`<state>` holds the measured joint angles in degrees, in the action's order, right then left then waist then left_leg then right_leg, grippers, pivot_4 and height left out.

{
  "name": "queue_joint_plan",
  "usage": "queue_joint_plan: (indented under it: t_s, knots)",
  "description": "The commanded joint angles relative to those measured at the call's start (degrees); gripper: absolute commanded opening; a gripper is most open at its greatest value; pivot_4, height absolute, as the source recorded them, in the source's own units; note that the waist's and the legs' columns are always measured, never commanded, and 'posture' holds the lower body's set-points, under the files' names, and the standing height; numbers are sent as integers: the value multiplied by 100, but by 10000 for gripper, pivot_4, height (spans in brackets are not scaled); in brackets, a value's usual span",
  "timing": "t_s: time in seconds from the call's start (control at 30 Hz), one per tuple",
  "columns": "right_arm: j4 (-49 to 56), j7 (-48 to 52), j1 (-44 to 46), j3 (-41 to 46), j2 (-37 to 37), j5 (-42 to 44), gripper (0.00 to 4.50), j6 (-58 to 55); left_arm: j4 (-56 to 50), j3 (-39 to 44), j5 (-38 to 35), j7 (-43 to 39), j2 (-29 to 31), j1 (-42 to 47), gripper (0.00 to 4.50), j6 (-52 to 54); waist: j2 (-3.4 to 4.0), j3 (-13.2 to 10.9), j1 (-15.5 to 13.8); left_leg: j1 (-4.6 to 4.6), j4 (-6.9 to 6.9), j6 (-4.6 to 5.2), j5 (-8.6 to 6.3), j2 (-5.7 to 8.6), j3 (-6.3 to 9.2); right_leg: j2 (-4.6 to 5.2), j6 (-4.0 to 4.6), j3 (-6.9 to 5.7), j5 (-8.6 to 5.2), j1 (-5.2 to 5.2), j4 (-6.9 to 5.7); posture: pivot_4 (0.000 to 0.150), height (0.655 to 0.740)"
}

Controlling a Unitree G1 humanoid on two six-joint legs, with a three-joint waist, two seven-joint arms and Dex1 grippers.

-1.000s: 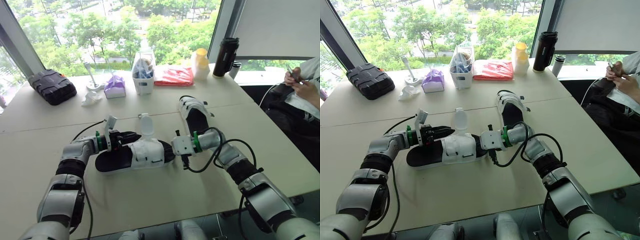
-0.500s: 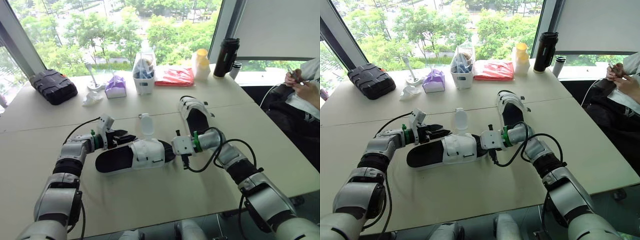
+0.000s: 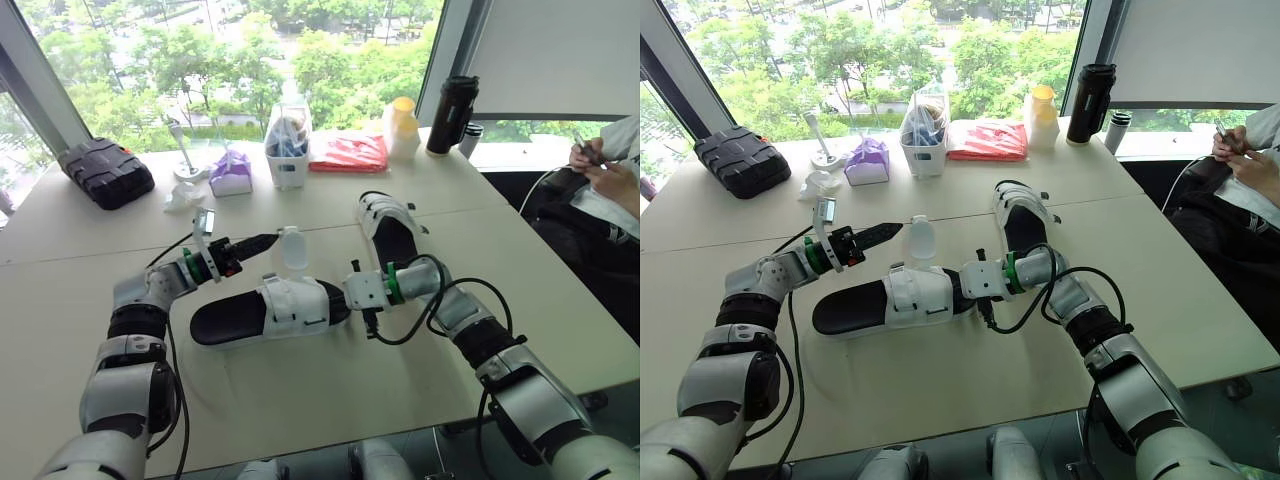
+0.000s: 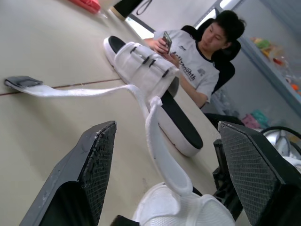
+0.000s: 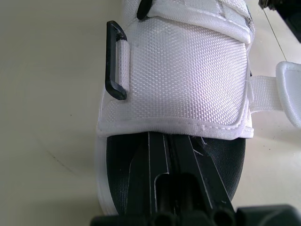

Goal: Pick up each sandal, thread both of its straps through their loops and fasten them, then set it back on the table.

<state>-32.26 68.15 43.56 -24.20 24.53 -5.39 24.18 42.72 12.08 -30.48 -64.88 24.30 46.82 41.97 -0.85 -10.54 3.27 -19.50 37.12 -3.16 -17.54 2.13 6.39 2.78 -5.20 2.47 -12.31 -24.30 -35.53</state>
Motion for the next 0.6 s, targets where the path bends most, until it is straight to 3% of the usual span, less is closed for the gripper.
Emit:
queue_joint_plan:
  t_s: [0.03,0.3,0.6]
  knots:
    - [-51,33,-123,-126,34,-214,0,-148,66,-330,245,-114,-97,151,35761,-112,0,0,-2,0,0,0,0,0,0,0,0,0,0,0,0,1500,7400]
    - [141,3,-232,-117,69,-213,0,-253,1304,-360,441,-182,-600,914,35761,-390,-1,0,-11,-2,0,0,0,2,0,-1,0,-1,0,-1,1,1500,7400]
    - [269,-40,-309,-98,114,-238,0,-334,2575,126,514,309,-923,1711,35761,-724,-2,-1,-66,-5,1,0,0,4,-1,1,-2,-1,0,-1,5,1500,7400]
